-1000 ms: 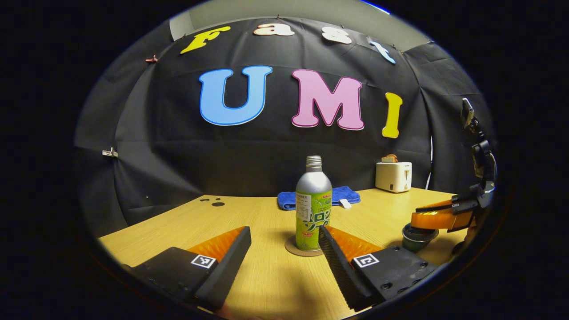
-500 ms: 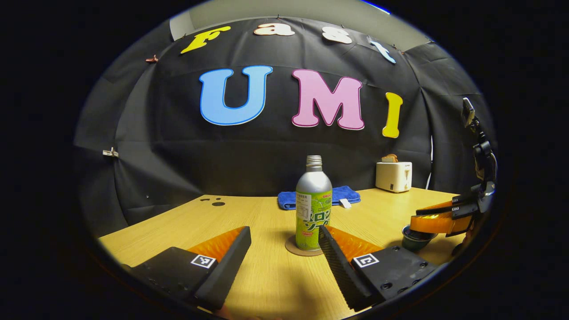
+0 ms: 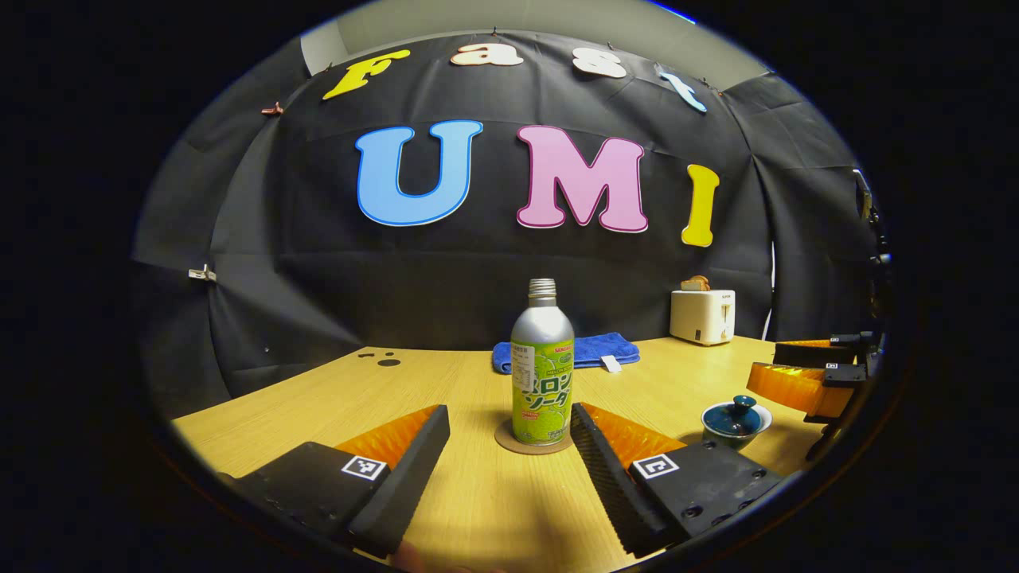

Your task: Open the teacup lid with one hand, grasp the water bottle and pour water into the teacup with the other hand; after pouring, place the water bottle on the coaster and then close the teacup lid.

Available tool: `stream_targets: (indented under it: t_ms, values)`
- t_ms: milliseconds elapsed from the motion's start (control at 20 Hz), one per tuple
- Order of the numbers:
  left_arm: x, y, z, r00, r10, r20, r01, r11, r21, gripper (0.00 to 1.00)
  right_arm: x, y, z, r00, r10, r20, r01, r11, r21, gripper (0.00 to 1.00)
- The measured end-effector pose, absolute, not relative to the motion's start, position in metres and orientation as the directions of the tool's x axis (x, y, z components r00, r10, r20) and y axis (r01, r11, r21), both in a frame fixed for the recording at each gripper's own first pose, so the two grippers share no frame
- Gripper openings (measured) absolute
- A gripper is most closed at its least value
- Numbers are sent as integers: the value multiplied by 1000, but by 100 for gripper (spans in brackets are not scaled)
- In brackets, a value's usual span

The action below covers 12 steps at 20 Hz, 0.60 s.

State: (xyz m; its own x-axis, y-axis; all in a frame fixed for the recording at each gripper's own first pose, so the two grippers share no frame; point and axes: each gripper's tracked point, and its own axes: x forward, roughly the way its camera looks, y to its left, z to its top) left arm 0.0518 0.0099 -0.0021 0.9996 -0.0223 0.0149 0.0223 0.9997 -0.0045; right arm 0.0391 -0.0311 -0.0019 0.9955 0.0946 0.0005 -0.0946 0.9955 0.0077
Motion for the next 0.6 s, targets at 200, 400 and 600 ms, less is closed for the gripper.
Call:
stream_targets:
  t_ms: [200, 400, 600]
  values:
    - [50, 5, -2, 1000, 7, 15, -7, 1000, -4, 96, 39, -59, 0, 1000, -16, 2, 16, 1000, -3, 99]
    - [50, 3, -2, 1000, 10, 14, -10, 1000, -5, 96, 37, -62, 0, 1000, -29, 1, 29, 1000, -3, 99]
    - [50, 2, -2, 1000, 4, 15, -4, 1000, -5, 96, 38, -59, 0, 1000, -14, 3, 14, 1000, -2, 99]
